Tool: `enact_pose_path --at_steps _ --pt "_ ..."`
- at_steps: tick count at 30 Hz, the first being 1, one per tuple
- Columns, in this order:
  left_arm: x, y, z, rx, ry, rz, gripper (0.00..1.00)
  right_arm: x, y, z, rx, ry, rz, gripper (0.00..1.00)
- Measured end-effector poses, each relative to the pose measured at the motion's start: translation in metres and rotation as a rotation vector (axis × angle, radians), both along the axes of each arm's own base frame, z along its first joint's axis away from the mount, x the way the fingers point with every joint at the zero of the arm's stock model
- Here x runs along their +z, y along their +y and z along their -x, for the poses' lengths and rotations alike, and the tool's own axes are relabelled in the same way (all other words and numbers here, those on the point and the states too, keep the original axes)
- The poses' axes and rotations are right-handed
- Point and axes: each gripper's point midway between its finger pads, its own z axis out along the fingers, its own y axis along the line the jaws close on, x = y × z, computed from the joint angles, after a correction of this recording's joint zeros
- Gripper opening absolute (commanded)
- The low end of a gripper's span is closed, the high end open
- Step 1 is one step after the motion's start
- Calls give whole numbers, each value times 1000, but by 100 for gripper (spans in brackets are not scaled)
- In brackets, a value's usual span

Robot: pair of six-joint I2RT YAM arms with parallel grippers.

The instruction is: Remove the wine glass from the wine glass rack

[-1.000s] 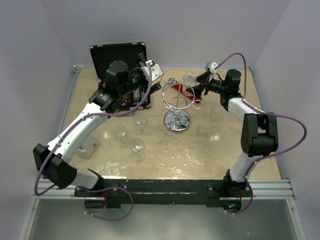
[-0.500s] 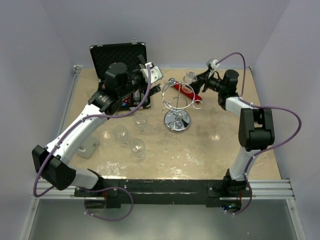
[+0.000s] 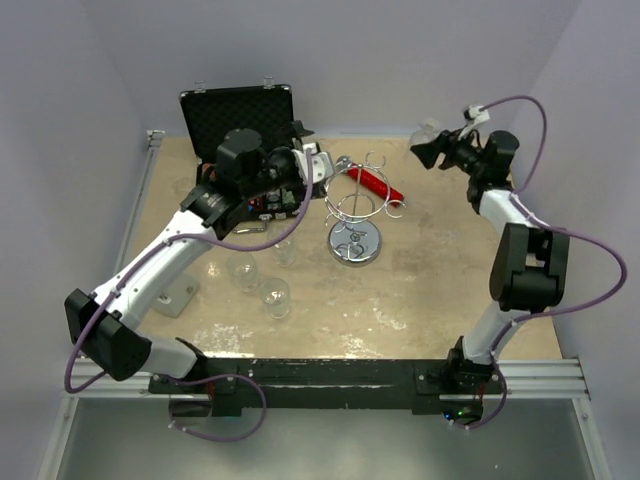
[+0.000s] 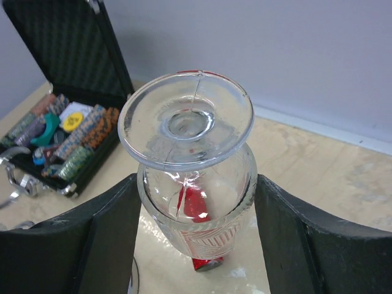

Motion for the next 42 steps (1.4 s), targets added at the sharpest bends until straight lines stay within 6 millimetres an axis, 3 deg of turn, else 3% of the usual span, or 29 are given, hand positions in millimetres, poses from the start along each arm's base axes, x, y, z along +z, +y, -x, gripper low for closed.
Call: enact_pose_path --at_steps 3,5,9,13,17,21,24,30,37,42 --pt "3 -17 9 -47 -82 -34 96 45 -22 6 -52 -37 -49 37" --pt "5 -29 14 -75 -153 -54 96 87 -21 15 -46 -84 -97 35" --pt "11 -49 22 -111 -308 -68 92 163 2 50 61 -163 -219 34" --pt "22 -61 24 -123 -490 -62 91 202 28 91 226 -147 -338 35" --pt "30 -73 22 -124 -623 -57 91 204 41 110 303 -56 -397 35" --pt "33 -91 27 -143 -724 -51 87 200 50 117 331 22 -441 35" --pt "31 -105 33 -163 -772 -47 80 199 56 121 339 59 -461 36" --pt "22 -125 34 -161 -828 -38 77 197 76 140 377 114 -476 36" --pt "13 -134 24 -108 -877 -46 73 196 79 146 383 128 -477 36" --pt "15 -132 19 -66 -905 -45 70 180 78 144 366 175 -492 37"
